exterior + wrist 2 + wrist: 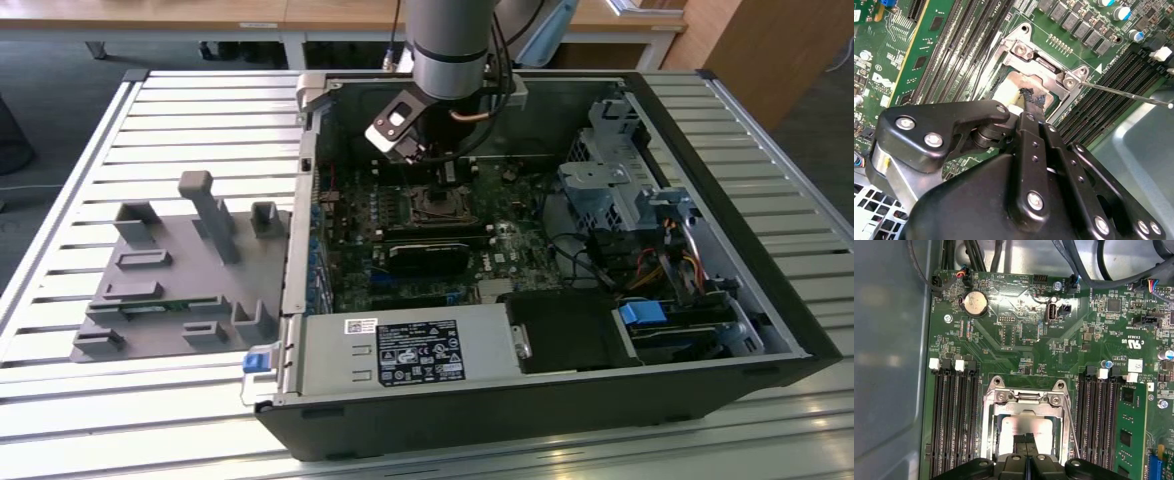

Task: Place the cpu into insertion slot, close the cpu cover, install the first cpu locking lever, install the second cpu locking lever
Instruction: 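Install the first cpu locking lever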

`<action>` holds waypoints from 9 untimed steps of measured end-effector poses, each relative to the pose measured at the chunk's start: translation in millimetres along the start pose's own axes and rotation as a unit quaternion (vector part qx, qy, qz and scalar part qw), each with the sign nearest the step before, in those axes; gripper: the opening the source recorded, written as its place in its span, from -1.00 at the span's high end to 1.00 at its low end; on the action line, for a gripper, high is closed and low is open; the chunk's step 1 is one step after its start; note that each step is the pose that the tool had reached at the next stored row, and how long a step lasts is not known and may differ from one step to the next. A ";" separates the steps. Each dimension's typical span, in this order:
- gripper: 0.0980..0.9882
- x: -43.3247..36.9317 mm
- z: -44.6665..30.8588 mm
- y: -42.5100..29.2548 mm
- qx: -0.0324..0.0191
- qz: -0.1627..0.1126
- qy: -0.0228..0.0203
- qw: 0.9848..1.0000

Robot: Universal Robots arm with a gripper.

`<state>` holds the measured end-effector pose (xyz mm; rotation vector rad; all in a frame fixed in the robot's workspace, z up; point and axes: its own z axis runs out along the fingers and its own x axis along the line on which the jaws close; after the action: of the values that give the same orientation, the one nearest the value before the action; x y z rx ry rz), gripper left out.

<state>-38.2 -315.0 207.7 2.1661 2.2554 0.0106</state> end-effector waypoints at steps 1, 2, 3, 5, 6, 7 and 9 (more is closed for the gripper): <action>0.98 0.0 -0.2 0.0 0.000 0.000 0.000 1.000; 0.98 0.0 -0.6 0.0 0.000 0.000 0.000 1.000; 0.98 0.0 -1.0 0.0 0.000 0.000 0.000 1.000; 0.98 0.0 -1.8 0.0 0.000 0.000 0.000 1.000; 0.98 0.0 -2.2 0.0 0.000 0.000 0.000 1.000; 0.98 0.0 -2.4 0.1 0.000 0.000 0.000 1.000; 0.98 0.0 -2.5 0.1 0.000 0.000 0.000 1.000</action>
<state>-38.2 -315.0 210.2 2.1661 2.2554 0.0110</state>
